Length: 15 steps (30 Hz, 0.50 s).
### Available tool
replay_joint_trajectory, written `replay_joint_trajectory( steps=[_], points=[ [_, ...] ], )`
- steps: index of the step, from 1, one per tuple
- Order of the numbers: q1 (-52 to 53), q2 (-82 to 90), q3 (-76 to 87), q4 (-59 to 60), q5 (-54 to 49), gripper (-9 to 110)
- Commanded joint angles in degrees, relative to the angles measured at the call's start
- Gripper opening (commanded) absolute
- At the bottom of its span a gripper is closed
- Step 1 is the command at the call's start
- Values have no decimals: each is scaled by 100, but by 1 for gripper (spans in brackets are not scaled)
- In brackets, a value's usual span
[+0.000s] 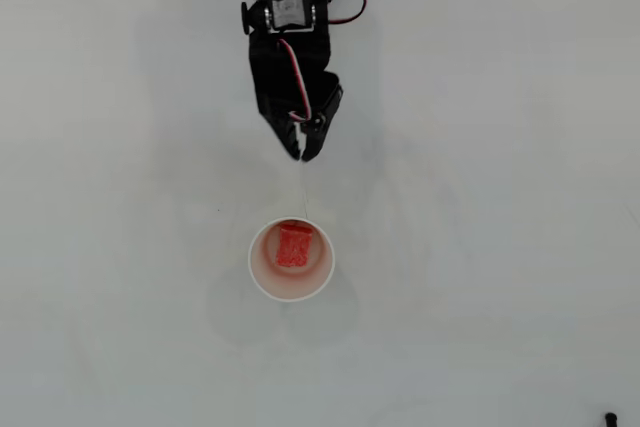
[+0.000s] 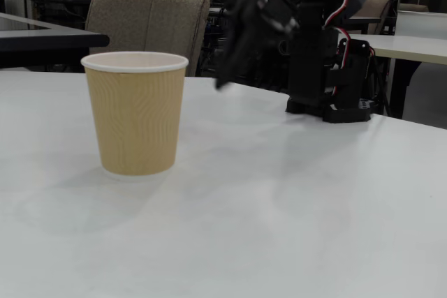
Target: Grasp a red cube and put it in the cup.
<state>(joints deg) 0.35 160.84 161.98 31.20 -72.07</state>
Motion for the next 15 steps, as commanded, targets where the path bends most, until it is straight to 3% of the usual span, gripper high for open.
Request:
replay_joint_trajectory(
  steps=[1,10,15],
  points=[
    [-255,211,211,97,299,0],
    [-378,844,967,-1670,5098,0],
    [-501,1125,1652,-2505,5722,0]
  ],
)
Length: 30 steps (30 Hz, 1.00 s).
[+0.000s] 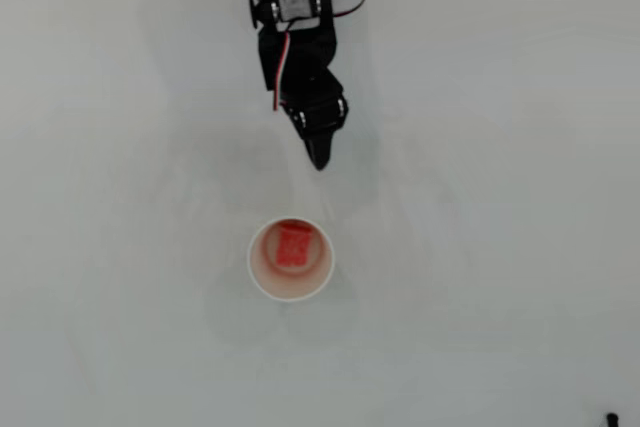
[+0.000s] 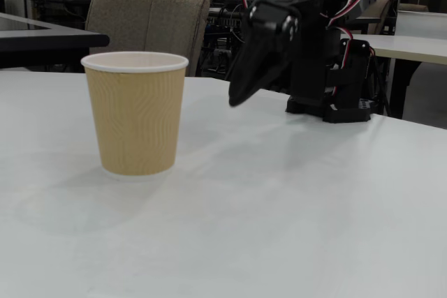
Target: Grasp a red cube and put it in the cup.
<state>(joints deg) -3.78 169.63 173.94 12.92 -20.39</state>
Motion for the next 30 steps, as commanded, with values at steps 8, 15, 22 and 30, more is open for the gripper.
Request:
replay_joint_trajectory(
  steps=[8,15,22,30],
  points=[
    [-123,527,633,-404,571,0],
    [-62,589,633,149,501,1],
    [167,791,633,870,554,0],
    [211,888,633,1230,554,0]
  ],
)
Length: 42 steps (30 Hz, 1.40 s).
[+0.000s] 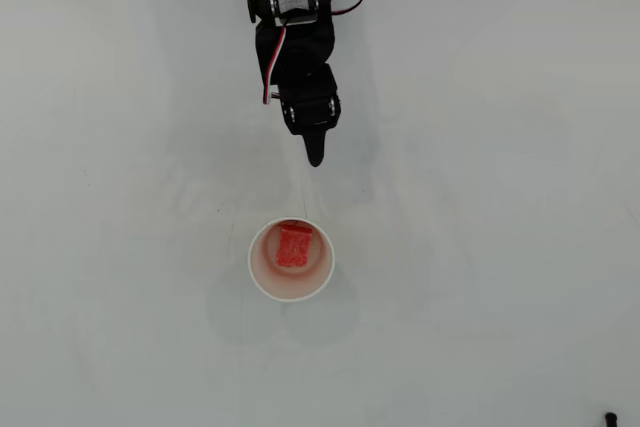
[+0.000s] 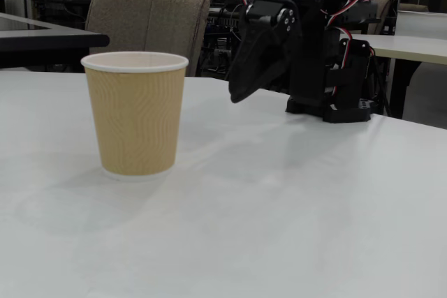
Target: Grasp a red cube and put it in the cup.
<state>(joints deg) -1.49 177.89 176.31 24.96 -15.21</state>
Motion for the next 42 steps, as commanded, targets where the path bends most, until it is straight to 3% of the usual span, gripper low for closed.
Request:
replay_joint_trajectory(
  steps=[1,15,23,36,42],
  points=[
    [-9,62,396,44,35,0],
    [272,800,396,1081,-9,0],
    [387,800,396,1099,70,0],
    [668,809,396,1046,1441,0],
    [712,809,396,1055,1485,0]
  ],
)
